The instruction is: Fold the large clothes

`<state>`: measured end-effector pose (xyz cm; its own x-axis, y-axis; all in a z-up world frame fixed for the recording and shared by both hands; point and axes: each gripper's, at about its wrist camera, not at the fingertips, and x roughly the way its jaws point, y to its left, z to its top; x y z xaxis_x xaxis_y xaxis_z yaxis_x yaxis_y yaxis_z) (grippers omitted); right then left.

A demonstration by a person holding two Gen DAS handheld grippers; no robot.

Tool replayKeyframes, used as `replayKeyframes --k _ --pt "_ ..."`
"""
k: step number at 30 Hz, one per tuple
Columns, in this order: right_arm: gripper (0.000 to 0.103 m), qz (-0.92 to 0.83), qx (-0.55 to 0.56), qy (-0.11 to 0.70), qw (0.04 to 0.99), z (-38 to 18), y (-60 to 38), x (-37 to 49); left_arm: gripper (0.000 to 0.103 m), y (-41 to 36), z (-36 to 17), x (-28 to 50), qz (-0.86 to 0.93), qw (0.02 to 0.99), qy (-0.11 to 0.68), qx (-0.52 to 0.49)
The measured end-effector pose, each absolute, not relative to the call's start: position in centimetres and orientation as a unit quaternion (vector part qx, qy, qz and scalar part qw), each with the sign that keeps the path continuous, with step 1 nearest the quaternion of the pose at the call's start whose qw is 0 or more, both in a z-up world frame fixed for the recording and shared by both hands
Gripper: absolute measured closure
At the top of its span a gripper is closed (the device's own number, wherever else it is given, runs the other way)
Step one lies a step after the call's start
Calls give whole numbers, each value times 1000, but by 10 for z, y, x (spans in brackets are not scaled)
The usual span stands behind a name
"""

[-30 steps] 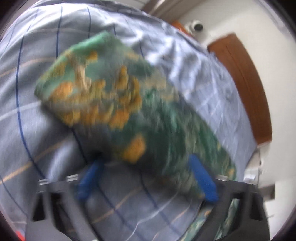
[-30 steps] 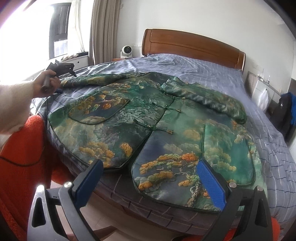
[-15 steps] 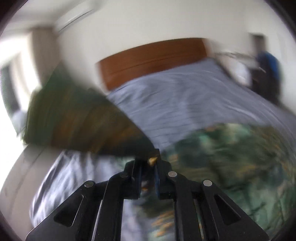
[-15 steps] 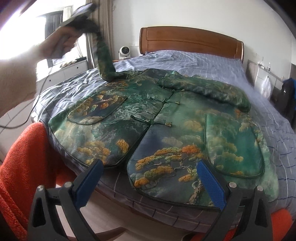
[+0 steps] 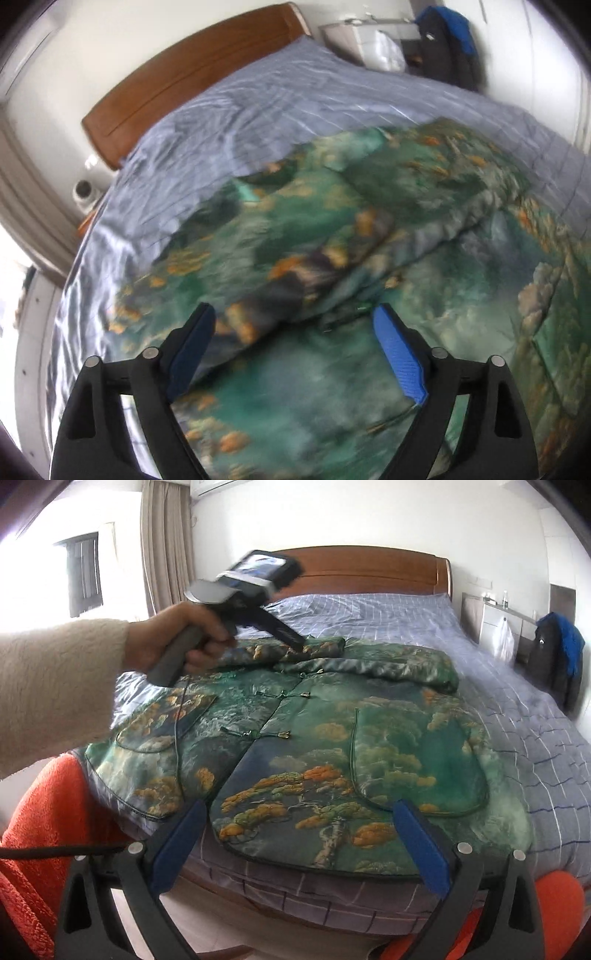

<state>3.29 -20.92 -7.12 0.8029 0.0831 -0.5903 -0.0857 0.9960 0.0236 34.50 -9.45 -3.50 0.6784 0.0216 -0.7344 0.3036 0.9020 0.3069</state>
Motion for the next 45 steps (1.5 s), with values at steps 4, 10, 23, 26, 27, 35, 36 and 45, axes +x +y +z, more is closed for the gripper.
replayKeyframes --k 4,10,23,26,27,35,36,45 --pt "3 51 12 303 952 -70 -213 36 7 -71 -10 358 -53 908 380 166" --pt "3 47 24 312 949 -75 -219 37 7 -85 -25 401 -40 910 399 106" --pt "3 41 35 306 950 -74 -227 33 7 -117 -64 418 -54 881 448 143" --pt "3 41 49 307 950 -75 -233 35 6 -124 -45 424 -57 890 433 132" --pt "3 41 52 308 949 -76 -234 36 5 -127 -43 429 -54 892 431 129" --pt "3 31 68 312 947 -77 -242 34 4 -133 -102 467 -18 851 516 94" --pt "3 31 69 313 947 -78 -242 35 1 -131 -105 467 -14 853 514 90" --pt "3 32 63 310 948 -76 -242 35 2 -112 -59 416 -39 881 454 125"
